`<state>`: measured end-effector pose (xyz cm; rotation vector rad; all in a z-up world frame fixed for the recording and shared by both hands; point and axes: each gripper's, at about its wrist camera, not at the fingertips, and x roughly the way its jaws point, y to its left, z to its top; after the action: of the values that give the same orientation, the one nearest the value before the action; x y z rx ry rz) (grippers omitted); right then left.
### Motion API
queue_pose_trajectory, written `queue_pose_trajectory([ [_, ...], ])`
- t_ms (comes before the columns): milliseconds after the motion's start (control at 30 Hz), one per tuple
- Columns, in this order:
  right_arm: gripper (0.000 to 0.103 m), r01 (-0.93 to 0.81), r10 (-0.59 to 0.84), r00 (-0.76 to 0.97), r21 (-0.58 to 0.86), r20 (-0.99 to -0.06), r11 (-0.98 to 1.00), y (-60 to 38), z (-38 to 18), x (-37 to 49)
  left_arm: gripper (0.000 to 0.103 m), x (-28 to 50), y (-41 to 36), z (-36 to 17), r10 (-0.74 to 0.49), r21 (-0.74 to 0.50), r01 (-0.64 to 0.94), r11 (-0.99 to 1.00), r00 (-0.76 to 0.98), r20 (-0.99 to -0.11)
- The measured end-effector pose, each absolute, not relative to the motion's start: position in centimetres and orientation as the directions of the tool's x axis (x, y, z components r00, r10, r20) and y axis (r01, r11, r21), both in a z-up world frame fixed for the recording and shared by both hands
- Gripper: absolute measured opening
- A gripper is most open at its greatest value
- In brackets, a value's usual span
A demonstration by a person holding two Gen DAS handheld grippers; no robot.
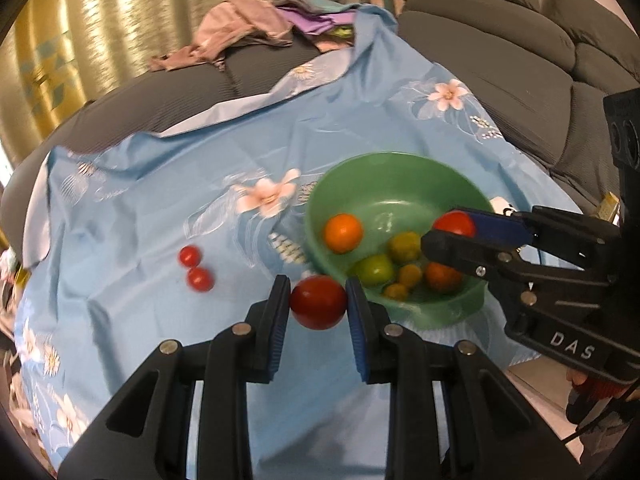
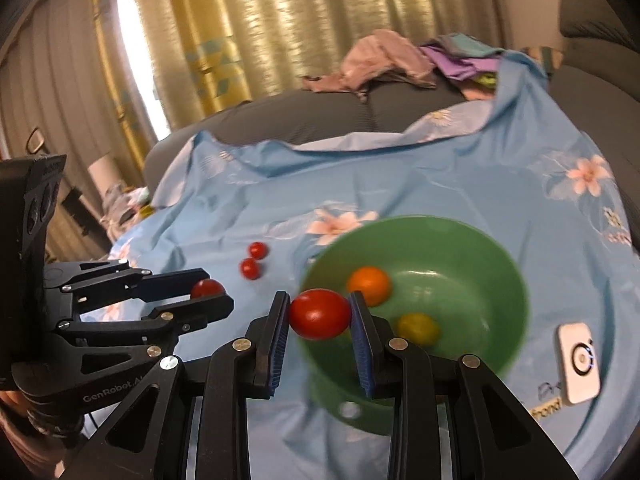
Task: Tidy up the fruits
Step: 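Carry both tomatoes over the green bowl and open both tools to drop them, then withdraw both tools from the bowl toward the last two tomatoes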
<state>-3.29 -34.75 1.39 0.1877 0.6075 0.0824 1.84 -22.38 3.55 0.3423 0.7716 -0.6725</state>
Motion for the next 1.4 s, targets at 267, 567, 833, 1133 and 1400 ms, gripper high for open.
queue_pose_trajectory([
  [267,0.032,0.06,0.067,0.808,0.195,-0.585,0.979,-38.0,0.1,-3.2,0.028,2.9,-26.6,1.7,-0.409,0.077,0.699,0.711,0.5,-0.764],
  [567,0.032,0.11,0.025,0.781,0.178,-0.623,0.978,-39.4,-1.3,-2.5,0.03,3.9,-28.0,-0.1,-0.355,0.13,0.682,0.72,0.522,-0.776],
  [833,0.039,0.137,0.017,0.771,0.192,-0.637,0.972,-39.9,-1.4,-2.5,0.066,4.3,-27.0,0.0,-0.32,0.149,0.638,0.755,0.558,-0.766],
  [1133,0.048,0.085,0.065,0.793,0.215,-0.606,0.973,-38.0,0.0,-3.2,0.099,3.5,-22.4,1.5,-0.271,0.168,0.542,0.824,0.636,-0.723],
  [1400,0.049,-0.032,0.146,0.806,0.205,-0.573,0.978,-33.8,1.7,-3.6,0.102,2.0,-15.8,3.4,-0.208,0.159,0.414,0.896,0.709,-0.674],
])
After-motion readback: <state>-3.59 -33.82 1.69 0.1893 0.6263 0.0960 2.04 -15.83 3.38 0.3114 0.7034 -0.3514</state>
